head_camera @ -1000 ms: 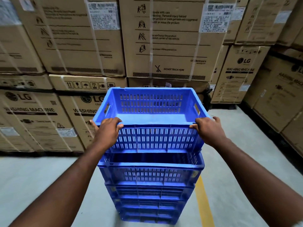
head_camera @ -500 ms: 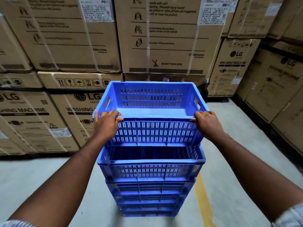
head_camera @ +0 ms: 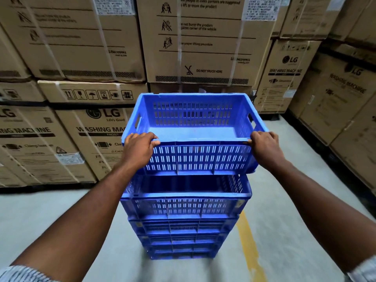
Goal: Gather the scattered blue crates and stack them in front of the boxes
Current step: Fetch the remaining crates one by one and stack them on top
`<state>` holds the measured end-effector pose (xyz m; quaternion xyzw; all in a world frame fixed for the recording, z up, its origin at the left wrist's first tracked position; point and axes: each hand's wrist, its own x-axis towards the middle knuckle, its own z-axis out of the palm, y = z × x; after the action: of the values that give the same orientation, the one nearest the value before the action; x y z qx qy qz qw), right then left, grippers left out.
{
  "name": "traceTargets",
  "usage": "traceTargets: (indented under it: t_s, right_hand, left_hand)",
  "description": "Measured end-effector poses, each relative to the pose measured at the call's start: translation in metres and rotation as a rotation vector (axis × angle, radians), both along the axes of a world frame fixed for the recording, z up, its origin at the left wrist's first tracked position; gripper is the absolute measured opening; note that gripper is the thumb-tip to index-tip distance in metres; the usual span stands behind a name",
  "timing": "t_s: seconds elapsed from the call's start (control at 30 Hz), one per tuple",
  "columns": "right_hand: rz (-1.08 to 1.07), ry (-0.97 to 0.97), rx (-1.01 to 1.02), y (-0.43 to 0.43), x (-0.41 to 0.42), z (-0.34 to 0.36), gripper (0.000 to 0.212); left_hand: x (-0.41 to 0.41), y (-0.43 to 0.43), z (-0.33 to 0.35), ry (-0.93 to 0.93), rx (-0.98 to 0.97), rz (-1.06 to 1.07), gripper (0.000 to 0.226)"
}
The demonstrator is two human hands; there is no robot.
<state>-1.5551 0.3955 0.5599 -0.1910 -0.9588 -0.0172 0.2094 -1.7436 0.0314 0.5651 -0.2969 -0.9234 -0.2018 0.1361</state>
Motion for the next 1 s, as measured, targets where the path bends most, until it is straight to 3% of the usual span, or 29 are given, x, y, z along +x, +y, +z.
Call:
traceTargets:
  t_s: [0.13, 0.3, 0.57, 0.73, 1.0]
  right_hand:
    - [0.058, 0.021, 0.006, -0.021, -0.015, 0.006, 0.027]
    - [0.152, -0.003, -0.002, -0.041, -0.017, 0.01, 0.039]
    - [0.111, -0.024, 0.042, -0.027, 0.01, 0.007, 0.039]
    - [0.081, -0.013, 0.047, -0.029, 0.012, 0.003, 0.023]
    - [0.08, -0.025, 0.048, -0.04, 0.012, 0.0, 0.023]
  left_hand:
    - [-0.005, -0.029, 0.008, 0.062, 0.002, 0.048, 0.026]
    - [-0.008, -0.048, 0.011, -0.01, -0.027, 0.077, 0.026]
    - [0.01, -0.033, 0.003, -0.021, -0.013, 0.028, 0.03]
    - [0.013, -0.039, 0.004, -0.026, -0.009, 0.025, 0.028]
    - [0.025, -0.051, 0.005, -0.026, 0.019, 0.041, 0.028]
